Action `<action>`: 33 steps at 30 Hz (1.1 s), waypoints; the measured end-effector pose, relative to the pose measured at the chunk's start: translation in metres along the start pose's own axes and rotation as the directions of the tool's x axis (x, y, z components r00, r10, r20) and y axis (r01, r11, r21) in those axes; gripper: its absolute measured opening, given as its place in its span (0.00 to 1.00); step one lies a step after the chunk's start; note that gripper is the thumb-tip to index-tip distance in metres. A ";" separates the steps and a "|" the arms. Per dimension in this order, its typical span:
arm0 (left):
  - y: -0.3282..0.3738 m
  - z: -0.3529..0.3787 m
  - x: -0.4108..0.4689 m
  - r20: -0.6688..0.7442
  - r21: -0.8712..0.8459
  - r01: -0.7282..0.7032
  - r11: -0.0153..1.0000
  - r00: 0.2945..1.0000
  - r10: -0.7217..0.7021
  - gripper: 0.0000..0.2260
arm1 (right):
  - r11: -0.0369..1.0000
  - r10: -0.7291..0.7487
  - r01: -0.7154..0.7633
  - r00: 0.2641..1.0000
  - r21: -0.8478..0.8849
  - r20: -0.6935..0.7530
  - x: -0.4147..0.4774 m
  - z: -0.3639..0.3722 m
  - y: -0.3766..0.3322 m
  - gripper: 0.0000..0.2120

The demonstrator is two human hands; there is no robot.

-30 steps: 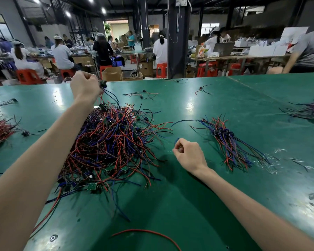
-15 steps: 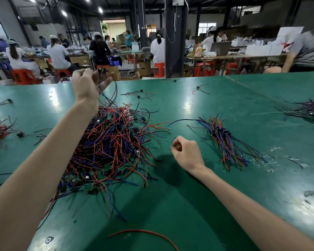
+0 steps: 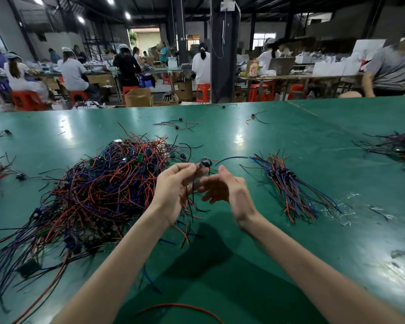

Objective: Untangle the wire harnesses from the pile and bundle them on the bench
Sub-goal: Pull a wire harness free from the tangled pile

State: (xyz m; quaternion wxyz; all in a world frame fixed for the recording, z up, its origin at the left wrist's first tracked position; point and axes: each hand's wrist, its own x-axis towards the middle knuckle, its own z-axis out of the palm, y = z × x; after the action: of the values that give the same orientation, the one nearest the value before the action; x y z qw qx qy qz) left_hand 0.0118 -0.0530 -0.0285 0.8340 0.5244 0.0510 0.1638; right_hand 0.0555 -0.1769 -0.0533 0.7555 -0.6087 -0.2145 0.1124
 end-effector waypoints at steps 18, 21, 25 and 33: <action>-0.017 -0.020 -0.009 0.109 0.489 0.006 0.872 0.992 -0.068 0.14 | 0.961 0.251 -0.246 0.968 0.127 -0.027 0.013 -0.022 0.008 0.04; -0.018 -0.022 -0.008 0.115 0.534 0.008 0.846 0.990 -0.082 0.14 | 0.962 0.250 -0.246 0.968 0.116 -0.025 0.013 -0.022 0.009 0.04; -0.020 -0.023 -0.008 0.149 0.607 -0.027 0.794 0.986 -0.080 0.12 | 0.975 0.220 -0.219 0.974 0.035 -0.048 0.013 -0.024 0.008 0.07; -0.023 -0.020 -0.010 0.164 0.596 0.067 0.800 0.965 -0.203 0.08 | 0.959 0.221 -0.205 0.973 0.195 -0.061 0.017 -0.028 0.003 0.07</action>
State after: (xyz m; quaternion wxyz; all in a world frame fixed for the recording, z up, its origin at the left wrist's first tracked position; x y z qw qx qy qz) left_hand 0.0024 -0.0481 -0.0589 0.6417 0.7654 0.0441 0.0208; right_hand 0.0840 -0.1936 -0.0578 0.8010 -0.5587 -0.1048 0.1875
